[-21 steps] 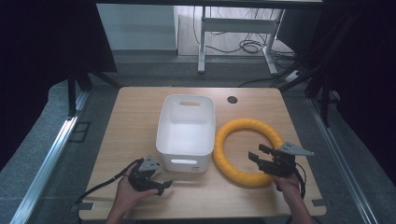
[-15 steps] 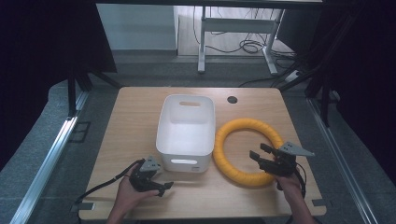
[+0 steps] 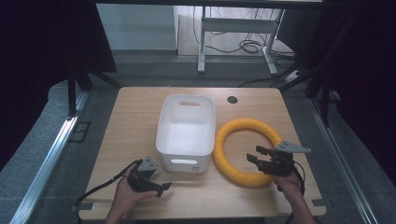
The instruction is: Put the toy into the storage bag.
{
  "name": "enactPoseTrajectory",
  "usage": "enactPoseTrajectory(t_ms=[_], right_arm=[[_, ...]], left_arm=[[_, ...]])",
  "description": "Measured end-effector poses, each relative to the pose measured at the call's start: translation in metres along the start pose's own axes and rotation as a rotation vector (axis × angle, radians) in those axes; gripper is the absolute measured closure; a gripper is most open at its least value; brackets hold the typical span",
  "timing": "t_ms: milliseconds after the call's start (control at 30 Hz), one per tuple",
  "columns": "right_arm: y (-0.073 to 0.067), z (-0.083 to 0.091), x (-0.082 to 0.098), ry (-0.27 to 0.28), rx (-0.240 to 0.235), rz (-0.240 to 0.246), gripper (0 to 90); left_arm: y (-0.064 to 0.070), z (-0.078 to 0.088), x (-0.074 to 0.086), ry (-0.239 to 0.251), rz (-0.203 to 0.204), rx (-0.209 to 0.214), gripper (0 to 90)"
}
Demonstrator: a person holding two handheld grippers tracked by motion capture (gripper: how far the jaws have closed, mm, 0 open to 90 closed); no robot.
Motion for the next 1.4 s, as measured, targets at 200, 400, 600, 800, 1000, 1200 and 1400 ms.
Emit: enactPoseTrajectory(t_ms=[200,400,600,800,1000,1200,1400], right_arm=[[-0.002,0.008,-0.002,-0.003,-0.004,0.015,37.7],[-0.01,0.003,-0.007,-0.036,-0.038,0.046,37.7],[-0.016,-0.004,-0.006,-0.097,-0.08,0.061,37.8],[-0.028,-0.011,-0.001,-0.209,-0.131,0.091,38.4],[-0.039,-0.021,0.005,-0.367,-0.183,0.166,38.4],[-0.049,-0.029,0.009,-0.483,-0.222,0.205,37.6],[-0.056,-0.04,0.02,-0.613,-0.251,0.241,37.5]], left_arm=[[0.002,-0.005,0.002,-0.034,-0.023,0.015,13.4],[0.003,-0.003,0.003,-0.044,-0.027,0.017,13.4],[0.003,-0.002,0.001,-0.035,-0.023,0.016,13.5],[0.002,-0.002,0.001,-0.029,-0.028,0.012,13.5],[0.002,-0.003,0.002,-0.041,-0.031,0.011,13.7],[0.003,-0.004,0.003,-0.048,-0.031,0.013,13.8],[0.002,-0.003,0.003,-0.045,-0.029,0.008,13.9]])
Point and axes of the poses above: each handheld gripper's, and its own axes: z roughly backward along the jaws, x roughly out of its underside, y roughly to its right, the point moved 7 cm from there along -z, roughly forward along the jaws, and after that the axes turned 14 degrees about y, right-handed, at the moved point
